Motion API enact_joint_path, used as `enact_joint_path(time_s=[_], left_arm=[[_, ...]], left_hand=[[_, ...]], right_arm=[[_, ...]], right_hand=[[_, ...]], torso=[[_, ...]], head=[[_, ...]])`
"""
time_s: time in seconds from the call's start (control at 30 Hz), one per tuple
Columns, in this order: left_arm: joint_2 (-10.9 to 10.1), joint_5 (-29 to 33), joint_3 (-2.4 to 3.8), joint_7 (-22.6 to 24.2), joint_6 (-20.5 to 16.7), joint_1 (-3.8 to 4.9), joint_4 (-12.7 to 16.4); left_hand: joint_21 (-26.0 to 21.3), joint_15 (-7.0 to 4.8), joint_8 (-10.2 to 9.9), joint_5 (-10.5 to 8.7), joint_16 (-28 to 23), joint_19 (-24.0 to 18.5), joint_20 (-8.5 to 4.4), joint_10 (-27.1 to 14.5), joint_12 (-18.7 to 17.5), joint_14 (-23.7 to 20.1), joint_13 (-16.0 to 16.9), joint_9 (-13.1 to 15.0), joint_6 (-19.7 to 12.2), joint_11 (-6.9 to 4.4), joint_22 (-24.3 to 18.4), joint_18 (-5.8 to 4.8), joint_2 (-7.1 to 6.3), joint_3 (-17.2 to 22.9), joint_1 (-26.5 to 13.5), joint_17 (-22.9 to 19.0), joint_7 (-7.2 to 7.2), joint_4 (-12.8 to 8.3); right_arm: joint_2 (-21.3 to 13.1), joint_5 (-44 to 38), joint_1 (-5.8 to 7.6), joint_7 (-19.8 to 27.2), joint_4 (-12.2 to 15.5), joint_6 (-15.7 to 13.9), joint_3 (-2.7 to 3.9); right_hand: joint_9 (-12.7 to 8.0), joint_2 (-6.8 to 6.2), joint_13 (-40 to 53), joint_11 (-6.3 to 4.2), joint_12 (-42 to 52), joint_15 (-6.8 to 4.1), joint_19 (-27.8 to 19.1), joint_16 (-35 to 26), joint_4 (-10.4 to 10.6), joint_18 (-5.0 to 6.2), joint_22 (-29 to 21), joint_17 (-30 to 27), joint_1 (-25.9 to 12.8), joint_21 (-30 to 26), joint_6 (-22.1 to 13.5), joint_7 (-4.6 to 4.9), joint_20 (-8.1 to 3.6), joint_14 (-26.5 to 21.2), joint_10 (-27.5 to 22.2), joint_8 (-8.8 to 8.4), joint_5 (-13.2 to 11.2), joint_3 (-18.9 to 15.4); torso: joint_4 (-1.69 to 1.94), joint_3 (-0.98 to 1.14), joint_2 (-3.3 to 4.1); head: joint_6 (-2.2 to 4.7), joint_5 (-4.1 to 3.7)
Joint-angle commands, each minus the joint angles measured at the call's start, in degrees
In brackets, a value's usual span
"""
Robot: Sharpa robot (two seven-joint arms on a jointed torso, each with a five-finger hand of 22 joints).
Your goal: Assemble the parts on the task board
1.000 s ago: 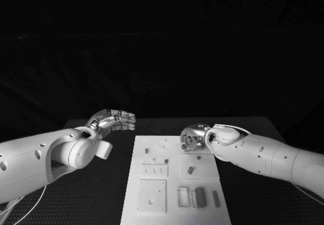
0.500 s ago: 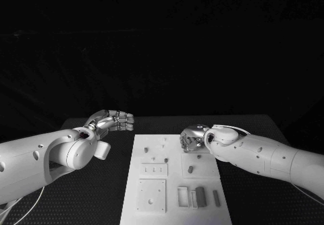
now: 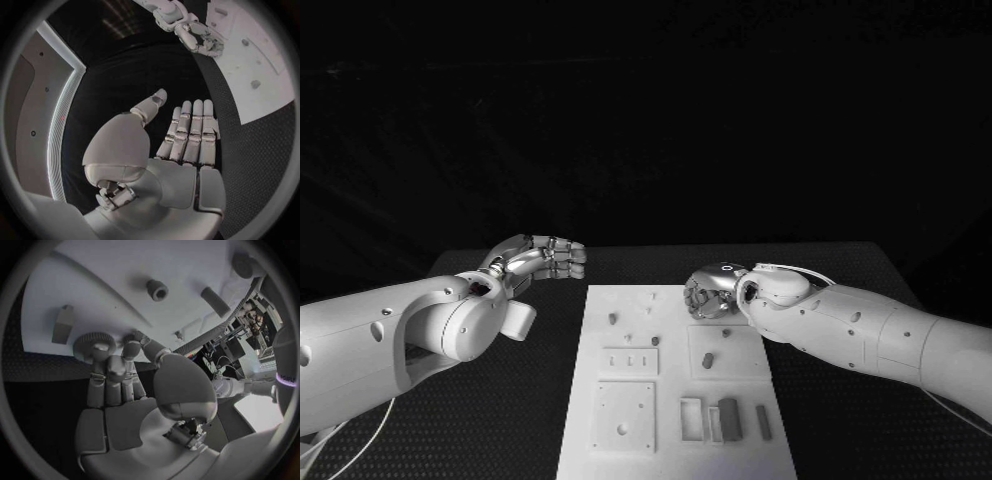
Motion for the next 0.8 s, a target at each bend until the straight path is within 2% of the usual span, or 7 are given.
enact_joint_path(time_s=[0.03, 0.3, 0.5, 0.57, 0.73, 0.8], left_arm=[[0.1, -0.2, 0.03, 0.2, 1.1, 0.10, 0.0], [0.1, 0.6, 0.02, 0.0, 1.4, 0.10, -0.2], [0.1, 0.6, 0.02, 0.0, 1.4, 0.10, -0.2], [0.1, 0.6, 0.02, 0.0, 1.4, 0.10, -0.2], [0.1, 0.6, 0.01, 0.0, 1.4, 0.10, -0.2], [0.1, 0.6, 0.00, 0.0, 1.3, 0.10, -0.3]], left_hand=[[-0.3, 0.46, -0.2, 0.25, -0.2, 0.0, -0.20, 0.1, -0.3, -0.1, -0.1, -0.1, 0.2, 0.35, -0.1, -0.12, -0.02, -0.3, -0.5, 0.1, 0.08, 0.1], [-0.4, 0.47, -0.3, 0.24, -0.3, 0.0, -0.20, 0.1, -0.4, -0.1, -0.1, -0.1, 0.2, 0.36, -0.1, -0.14, 0.00, -0.4, -0.6, 0.1, 0.05, 0.1], [-0.4, 0.47, -0.3, 0.24, -0.3, 0.0, -0.21, 0.1, -0.5, -0.1, -0.1, -0.2, 0.2, 0.36, -0.1, -0.14, 0.00, -0.4, -0.6, 0.1, 0.03, 0.0], [-0.4, 0.47, -0.3, 0.24, -0.3, 0.0, -0.21, 0.1, -0.5, -0.1, -0.1, -0.2, 0.2, 0.36, -0.1, -0.14, 0.00, -0.4, -0.6, 0.1, 0.02, 0.0], [-0.4, 0.47, -0.3, 0.24, -0.3, 0.0, -0.21, 0.1, -0.5, -0.1, -0.1, -0.2, 0.2, 0.36, -0.1, -0.14, 0.01, -0.4, -0.6, 0.1, 0.01, 0.0], [-0.4, 0.47, -0.3, 0.24, -0.4, 0.0, -0.21, 0.1, -0.5, -0.1, -0.1, -0.2, 0.2, 0.36, -0.1, -0.14, 0.01, -0.4, -0.6, 0.1, 0.00, 0.0]], right_arm=[[-0.1, -1.6, -0.62, -0.8, -0.4, 3.3, -0.43], [-0.3, -1.9, -0.63, -1.2, -0.1, 4.0, -0.43], [-0.4, -2.8, -0.63, -1.7, -0.1, 2.5, -0.43], [-0.4, -3.5, -0.63, -2.1, 0.0, 1.2, -0.43], [-0.6, -4.4, -0.63, -2.6, 0.7, -0.8, -0.43], [-0.6, -4.5, -0.63, -2.9, 1.1, -1.6, -0.43]], right_hand=[[-0.1, 0.93, 0.3, -0.10, 0.1, -0.22, 0.0, 0.3, 0.0, 1.05, 1.4, 0.1, -0.1, 0.4, 0.5, -0.03, -0.35, 0.2, 0.5, -0.39, -0.1, 0.7], [-0.1, 0.01, 1.1, -0.14, -0.2, -0.25, -0.2, 0.8, 0.0, 1.05, 1.4, 0.0, -1.1, 1.3, 0.8, -0.07, -0.37, 0.2, 0.7, -0.58, -0.1, 1.8], [-0.1, -0.16, 1.3, -0.16, -0.3, -0.27, -0.3, 1.0, 0.0, 1.05, 1.3, 0.0, -1.3, 1.5, 0.9, -0.09, -0.42, 0.1, 0.8, -0.61, -0.1, 2.2], [0.0, 0.11, 1.5, -0.23, -0.3, -0.31, -0.2, 1.1, 0.0, 1.05, 1.3, 0.0, -1.2, 1.7, 1.2, -0.17, -0.47, 0.2, 0.9, -0.47, -0.1, 2.5], [0.4, 1.81, 2.1, -0.63, -0.1, -0.66, 0.0, 1.7, 0.0, 1.05, 1.4, 0.0, -1.1, 2.4, 3.0, -0.60, -0.68, 0.5, 1.7, 0.32, -0.1, 3.5], [0.5, 1.90, 2.2, -0.74, -0.2, -0.76, 0.0, 1.9, 0.1, 1.05, 1.4, 0.0, -1.7, 2.6, 3.4, -0.71, -0.72, 0.6, 2.0, 0.46, -0.1, 3.5]], torso=[[-0.01, 0.05, 0.17], [0.04, 0.11, 0.35], [0.06, 0.12, 0.46], [0.06, 0.12, 0.49], [0.05, 0.17, 0.58], [0.08, 0.16, 0.60]], head=[[0.10, -0.10], [0.27, -0.20], [0.41, -0.19], [0.44, -0.20], [0.48, -0.15], [0.49, -0.18]])
